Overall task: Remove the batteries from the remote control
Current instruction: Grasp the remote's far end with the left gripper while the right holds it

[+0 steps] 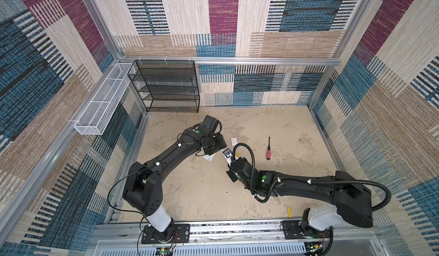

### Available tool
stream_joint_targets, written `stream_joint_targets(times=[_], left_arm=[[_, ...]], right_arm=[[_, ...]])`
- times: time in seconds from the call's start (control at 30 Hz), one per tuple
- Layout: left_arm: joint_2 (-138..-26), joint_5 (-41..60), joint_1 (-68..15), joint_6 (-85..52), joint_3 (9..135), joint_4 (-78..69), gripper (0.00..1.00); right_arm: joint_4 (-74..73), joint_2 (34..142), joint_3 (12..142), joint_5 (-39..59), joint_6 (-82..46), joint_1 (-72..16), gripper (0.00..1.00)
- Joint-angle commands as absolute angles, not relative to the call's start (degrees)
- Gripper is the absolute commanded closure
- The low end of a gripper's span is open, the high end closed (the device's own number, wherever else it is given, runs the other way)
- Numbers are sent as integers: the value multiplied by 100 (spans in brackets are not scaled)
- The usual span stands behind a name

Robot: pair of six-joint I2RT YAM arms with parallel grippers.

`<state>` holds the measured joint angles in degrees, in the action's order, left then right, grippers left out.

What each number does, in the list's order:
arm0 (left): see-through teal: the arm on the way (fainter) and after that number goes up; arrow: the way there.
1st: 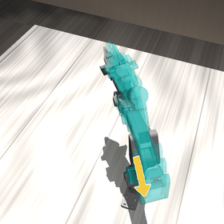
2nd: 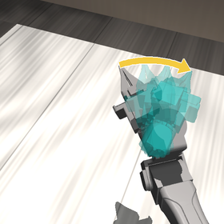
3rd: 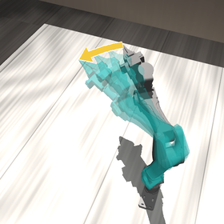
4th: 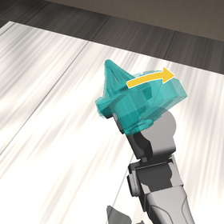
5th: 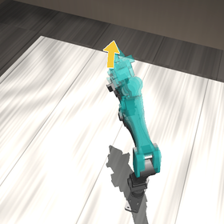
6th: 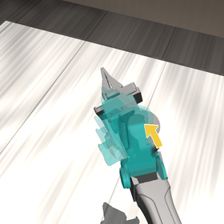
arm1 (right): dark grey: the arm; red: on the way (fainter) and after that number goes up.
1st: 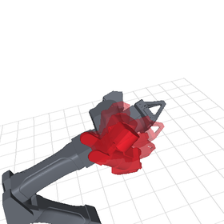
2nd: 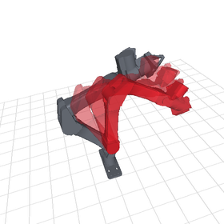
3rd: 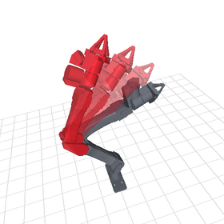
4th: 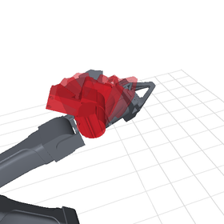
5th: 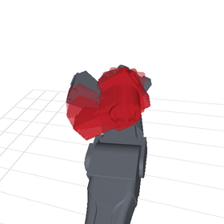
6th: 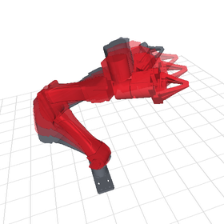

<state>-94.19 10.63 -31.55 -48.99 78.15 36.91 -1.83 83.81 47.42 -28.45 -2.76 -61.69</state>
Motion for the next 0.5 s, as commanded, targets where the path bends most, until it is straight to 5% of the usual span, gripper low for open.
stream_joint_targets(times=[0.0, 0.1, 0.47], left_arm=[[-9273, 984, -3089, -4311, 7848, 3679, 18], [-9090, 1006, -2996, -3697, 7849, 3515, 1], [-7732, 435, -2866, -1449, 6742, 1725, 1]], right_arm=[[-138, 8161, 4677, -2292, -319, -6026, 100], [-4, 7922, 4606, -1763, -290, -5810, 100], [455, 7337, 4574, -341, -124, -5025, 100]])
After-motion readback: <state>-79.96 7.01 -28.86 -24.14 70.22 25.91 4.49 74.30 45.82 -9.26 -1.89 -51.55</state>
